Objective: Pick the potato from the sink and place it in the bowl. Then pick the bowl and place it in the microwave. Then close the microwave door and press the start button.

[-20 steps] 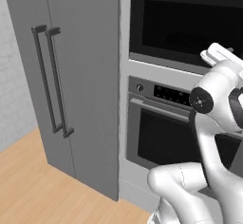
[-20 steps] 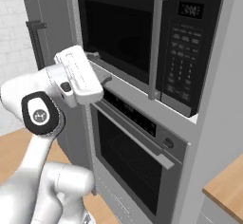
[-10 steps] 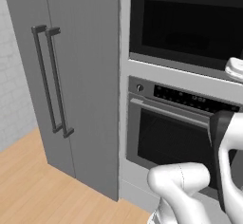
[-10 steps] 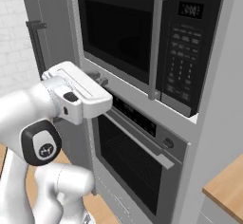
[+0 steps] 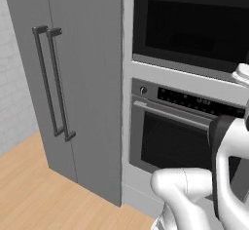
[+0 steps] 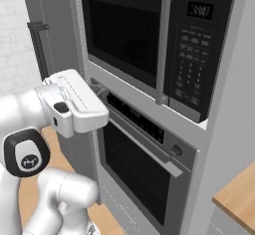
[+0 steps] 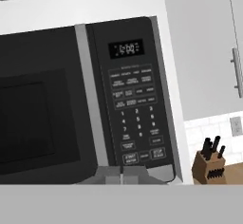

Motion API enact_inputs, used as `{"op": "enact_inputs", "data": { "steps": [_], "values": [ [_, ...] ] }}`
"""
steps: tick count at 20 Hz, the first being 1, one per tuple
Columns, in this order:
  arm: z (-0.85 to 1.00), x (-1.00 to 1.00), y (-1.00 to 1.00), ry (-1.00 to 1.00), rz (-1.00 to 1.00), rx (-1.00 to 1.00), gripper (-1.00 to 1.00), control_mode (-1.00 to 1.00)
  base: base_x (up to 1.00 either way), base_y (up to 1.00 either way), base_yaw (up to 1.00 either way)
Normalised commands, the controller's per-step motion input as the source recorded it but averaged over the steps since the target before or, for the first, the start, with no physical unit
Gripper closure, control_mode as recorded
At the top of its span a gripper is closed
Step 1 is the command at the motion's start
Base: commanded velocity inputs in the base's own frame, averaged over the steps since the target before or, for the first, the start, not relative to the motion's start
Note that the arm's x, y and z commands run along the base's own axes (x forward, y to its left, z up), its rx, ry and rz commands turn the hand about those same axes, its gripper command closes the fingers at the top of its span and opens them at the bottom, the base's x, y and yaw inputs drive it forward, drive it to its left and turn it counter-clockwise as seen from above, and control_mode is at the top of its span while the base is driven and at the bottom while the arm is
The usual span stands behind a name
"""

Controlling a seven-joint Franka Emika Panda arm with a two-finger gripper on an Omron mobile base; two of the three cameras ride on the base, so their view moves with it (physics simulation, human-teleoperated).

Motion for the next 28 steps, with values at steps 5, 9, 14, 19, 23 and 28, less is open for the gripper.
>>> {"op": "enact_inputs", "data": {
  "steps": [5, 9, 14, 19, 23, 28],
  "values": [
    [-0.11, 0.0, -0.2, 0.0, 0.0, 0.0, 1.0, -1.0, 0.0, 0.0, 0.0],
    [-0.17, 0.0, -0.34, -0.02, 0.0, 0.0, 1.0, -1.0, 0.0, 0.0, 0.0],
    [-0.46, 0.02, -0.12, -0.01, 0.01, -0.04, 1.0, -1.0, 0.0, 0.0, 0.0],
    [-0.56, 0.29, -0.07, 0.0, 0.01, -0.09, 1.0, -1.0, 0.0, 0.0, 0.0],
    [-0.22, 0.26, -0.31, 0.0, 0.03, -0.01, 1.0, -1.0, 0.0, 0.0, 0.0],
    [-0.2, 0.28, -0.35, 0.0, 0.06, 0.0, 1.0, -1.0, 0.0, 0.0, 0.0]
  ]
}}
